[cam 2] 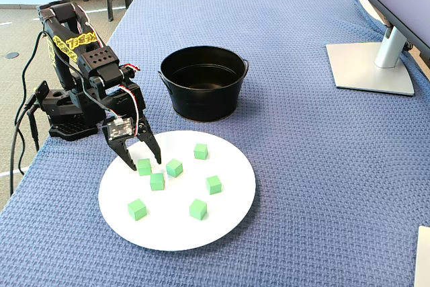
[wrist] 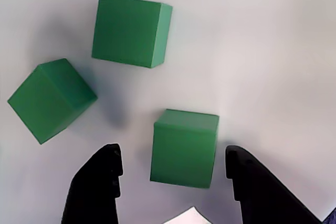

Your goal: Pick up the green cubes from the white plate and place them in the black recipient

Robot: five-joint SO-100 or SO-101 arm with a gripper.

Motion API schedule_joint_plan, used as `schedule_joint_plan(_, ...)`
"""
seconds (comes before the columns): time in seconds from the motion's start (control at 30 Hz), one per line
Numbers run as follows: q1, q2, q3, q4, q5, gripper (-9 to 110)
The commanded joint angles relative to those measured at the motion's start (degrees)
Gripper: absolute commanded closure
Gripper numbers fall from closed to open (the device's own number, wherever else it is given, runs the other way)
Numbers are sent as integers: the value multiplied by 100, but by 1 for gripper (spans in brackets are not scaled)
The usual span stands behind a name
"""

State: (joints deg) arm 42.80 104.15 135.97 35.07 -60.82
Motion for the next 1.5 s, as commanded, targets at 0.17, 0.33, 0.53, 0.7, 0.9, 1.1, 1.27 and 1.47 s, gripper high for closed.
schedule_joint_plan(0.17, -53, 272, 26, -299, 404, 102)
schedule_joint_plan(0.33, -149, 457, -1477, 1195, 1573, 102)
schedule_joint_plan(0.53, -1116, 492, -5106, 4395, 3270, 102)
schedule_joint_plan(0.7, -2689, -448, -7866, 6161, 4720, 102)
schedule_joint_plan(0.9, -4658, -1301, -8165, 6363, 5994, 102)
schedule_joint_plan(1.1, -5361, -1635, -6249, 4983, 6346, 102)
schedule_joint_plan(1.27, -5669, -1705, -5827, 4737, 5950, 93)
schedule_joint_plan(1.47, -5353, -1336, -7479, 5818, 5467, 56)
